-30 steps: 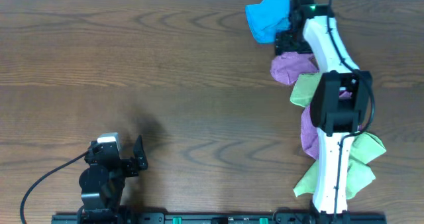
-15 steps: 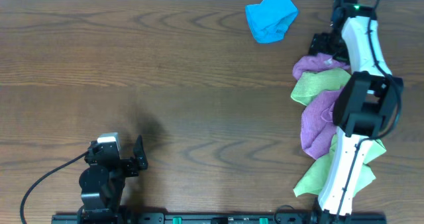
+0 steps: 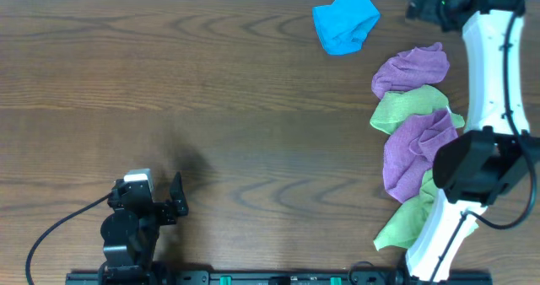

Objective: Fold the cloth
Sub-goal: 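Lift the blue cloth with the right gripper and pull it left toward the table center, then lower the blue cloth onto the table, open the right gripper, and retract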

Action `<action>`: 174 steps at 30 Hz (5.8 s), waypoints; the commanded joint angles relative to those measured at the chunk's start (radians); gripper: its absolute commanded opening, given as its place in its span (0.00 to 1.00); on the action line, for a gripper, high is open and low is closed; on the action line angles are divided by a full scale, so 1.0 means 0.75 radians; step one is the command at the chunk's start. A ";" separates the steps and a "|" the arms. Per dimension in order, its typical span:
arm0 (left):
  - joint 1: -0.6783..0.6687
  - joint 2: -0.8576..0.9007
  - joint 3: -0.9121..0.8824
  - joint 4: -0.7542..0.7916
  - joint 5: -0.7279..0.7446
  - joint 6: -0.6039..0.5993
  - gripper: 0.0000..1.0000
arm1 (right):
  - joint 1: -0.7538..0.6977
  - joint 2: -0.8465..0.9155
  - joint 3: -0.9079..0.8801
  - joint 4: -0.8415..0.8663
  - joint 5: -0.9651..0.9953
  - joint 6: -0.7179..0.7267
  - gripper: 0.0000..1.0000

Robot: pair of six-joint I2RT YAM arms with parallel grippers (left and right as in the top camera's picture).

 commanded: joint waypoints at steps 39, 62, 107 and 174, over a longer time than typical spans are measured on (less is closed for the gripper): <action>0.004 -0.007 -0.021 0.000 -0.014 0.000 0.95 | 0.394 0.618 0.009 0.438 0.216 -0.113 0.01; 0.004 -0.007 -0.021 0.000 -0.014 -0.001 0.95 | 0.832 -0.498 0.009 0.072 0.042 -0.190 0.22; 0.004 -0.007 -0.021 0.000 -0.014 -0.001 0.95 | 0.690 0.030 -0.519 -0.205 0.229 -0.798 0.58; 0.004 -0.007 -0.021 0.000 -0.014 0.000 0.95 | 0.573 -0.503 -0.600 -0.184 -0.255 -0.325 0.01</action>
